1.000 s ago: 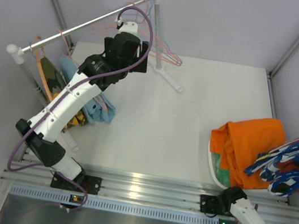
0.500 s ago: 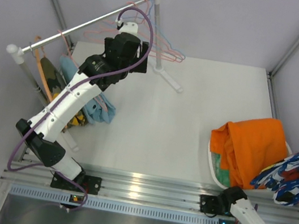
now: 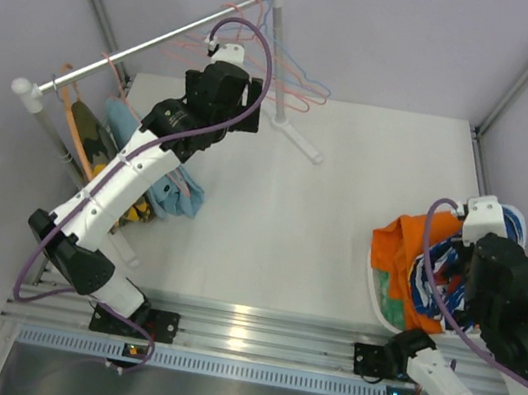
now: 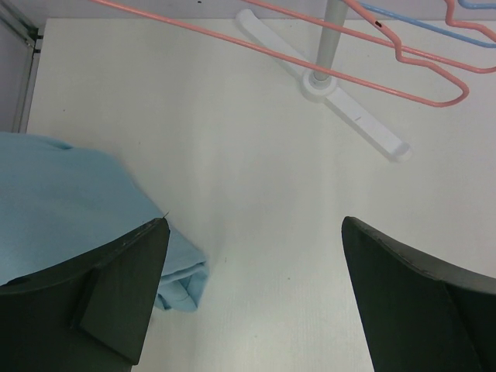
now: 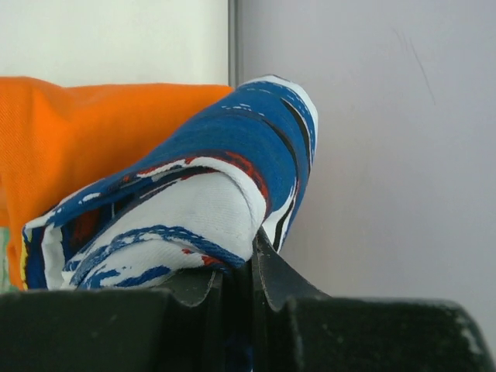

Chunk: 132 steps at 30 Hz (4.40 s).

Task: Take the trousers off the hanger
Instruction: Place the trousers in the bin, then pick up the hanger from the clothesline.

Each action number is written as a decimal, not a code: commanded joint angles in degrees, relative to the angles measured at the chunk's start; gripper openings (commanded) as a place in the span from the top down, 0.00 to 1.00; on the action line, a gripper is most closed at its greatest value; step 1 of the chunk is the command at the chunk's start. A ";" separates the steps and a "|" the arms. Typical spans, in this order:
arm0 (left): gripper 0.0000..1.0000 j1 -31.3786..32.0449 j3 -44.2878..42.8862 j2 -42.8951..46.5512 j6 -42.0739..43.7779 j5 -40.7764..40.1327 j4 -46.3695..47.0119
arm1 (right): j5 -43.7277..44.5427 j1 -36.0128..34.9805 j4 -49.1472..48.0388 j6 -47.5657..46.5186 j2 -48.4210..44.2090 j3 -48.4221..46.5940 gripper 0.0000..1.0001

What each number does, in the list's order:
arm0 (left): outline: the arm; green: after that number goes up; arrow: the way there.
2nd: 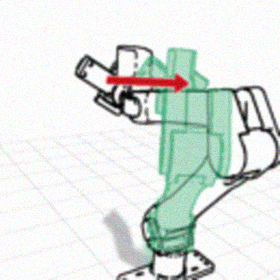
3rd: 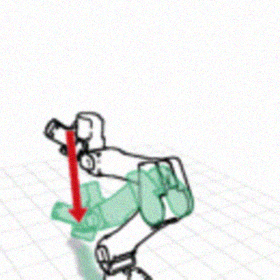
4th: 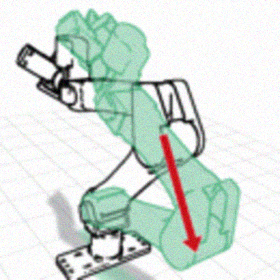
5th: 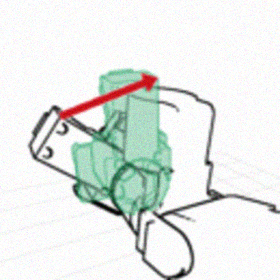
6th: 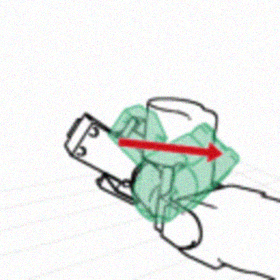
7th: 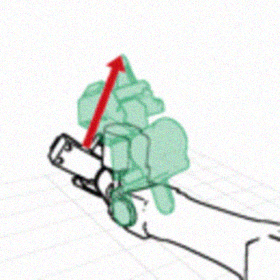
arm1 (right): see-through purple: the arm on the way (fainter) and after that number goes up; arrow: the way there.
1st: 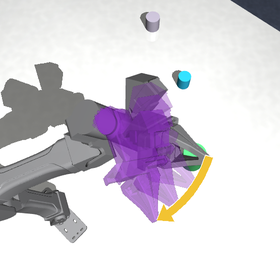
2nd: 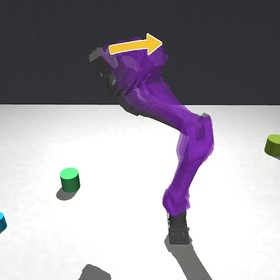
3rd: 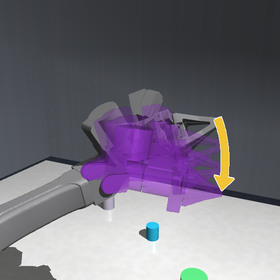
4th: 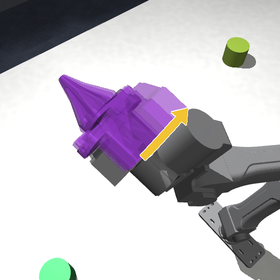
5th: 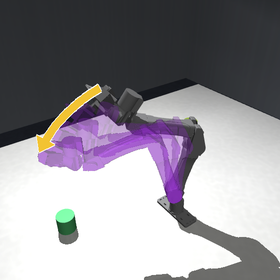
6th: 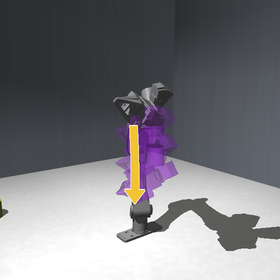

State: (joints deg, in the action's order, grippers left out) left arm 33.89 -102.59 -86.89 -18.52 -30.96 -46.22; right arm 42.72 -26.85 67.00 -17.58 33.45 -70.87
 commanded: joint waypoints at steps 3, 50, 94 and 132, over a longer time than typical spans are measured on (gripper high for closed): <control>0.02 0.13 1.07 2.69 0.15 -1.21 3.77 | -2.29 -0.13 -18.12 -4.65 4.59 4.07 1.00; 0.02 -0.14 -8.94 -1.17 -2.66 1.77 2.54 | -38.59 26.23 -28.94 37.01 18.32 12.68 0.31; 0.05 -0.23 3.79 20.63 -27.62 -15.09 -27.97 | -51.16 26.32 -28.24 32.53 19.72 -0.94 0.15; 0.26 -2.34 21.99 13.77 -38.42 -36.80 -16.27 | -48.61 26.50 -28.86 31.03 20.34 3.81 0.15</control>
State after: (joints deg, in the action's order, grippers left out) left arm 31.90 -81.49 -73.52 -55.22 -65.54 -64.18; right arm -6.50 -1.30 41.15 14.09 53.78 -67.09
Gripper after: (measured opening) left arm 0.748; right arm 0.853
